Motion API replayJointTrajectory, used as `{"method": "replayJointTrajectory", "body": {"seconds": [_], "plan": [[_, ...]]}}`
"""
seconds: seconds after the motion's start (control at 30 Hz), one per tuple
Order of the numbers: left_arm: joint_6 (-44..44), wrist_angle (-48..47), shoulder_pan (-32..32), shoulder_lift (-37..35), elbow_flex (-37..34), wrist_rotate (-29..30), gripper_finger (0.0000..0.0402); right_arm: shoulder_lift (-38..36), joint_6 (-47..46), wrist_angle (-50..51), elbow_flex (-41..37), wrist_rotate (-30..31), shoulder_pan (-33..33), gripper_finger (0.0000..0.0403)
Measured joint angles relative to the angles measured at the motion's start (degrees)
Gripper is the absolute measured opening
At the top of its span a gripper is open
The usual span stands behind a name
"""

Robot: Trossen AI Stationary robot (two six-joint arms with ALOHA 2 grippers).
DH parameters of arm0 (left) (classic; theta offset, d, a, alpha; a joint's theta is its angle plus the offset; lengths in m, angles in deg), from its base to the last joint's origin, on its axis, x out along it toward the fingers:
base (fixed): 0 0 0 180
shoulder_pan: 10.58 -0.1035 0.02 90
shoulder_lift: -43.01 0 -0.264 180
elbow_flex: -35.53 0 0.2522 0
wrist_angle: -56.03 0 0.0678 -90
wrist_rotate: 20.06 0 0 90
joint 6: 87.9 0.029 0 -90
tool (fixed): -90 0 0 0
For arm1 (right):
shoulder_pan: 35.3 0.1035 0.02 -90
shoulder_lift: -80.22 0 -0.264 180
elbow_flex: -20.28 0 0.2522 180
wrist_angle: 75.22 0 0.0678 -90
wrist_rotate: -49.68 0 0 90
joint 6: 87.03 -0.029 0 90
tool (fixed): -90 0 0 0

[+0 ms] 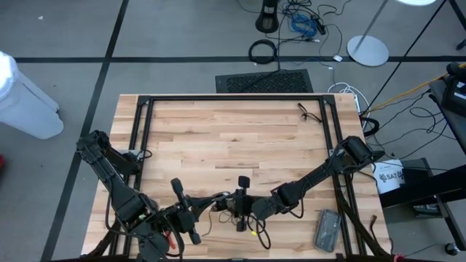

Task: Coil cords
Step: Coil the black wire onto the black spool

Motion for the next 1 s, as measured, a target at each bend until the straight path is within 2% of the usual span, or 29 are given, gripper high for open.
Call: {"method": "replayJointTrajectory", "body": {"seconds": [0.43,0.8,1.0], "plan": [[0.02,0.00,0.00,0.00,0.00,0.02,0.0002,0.00,1.17,0.07,0.00,0.02,0.49,0.0044],[0.04,-0.02,0.00,0.02,0.00,0.04,0.0002,-2.71,1.35,4.31,0.09,0.04,1.90,0.0049],[0.03,-0.02,0.00,0.02,0.00,0.04,0.0002,-2.71,1.05,4.92,0.09,-1.74,1.90,0.0032]]}}
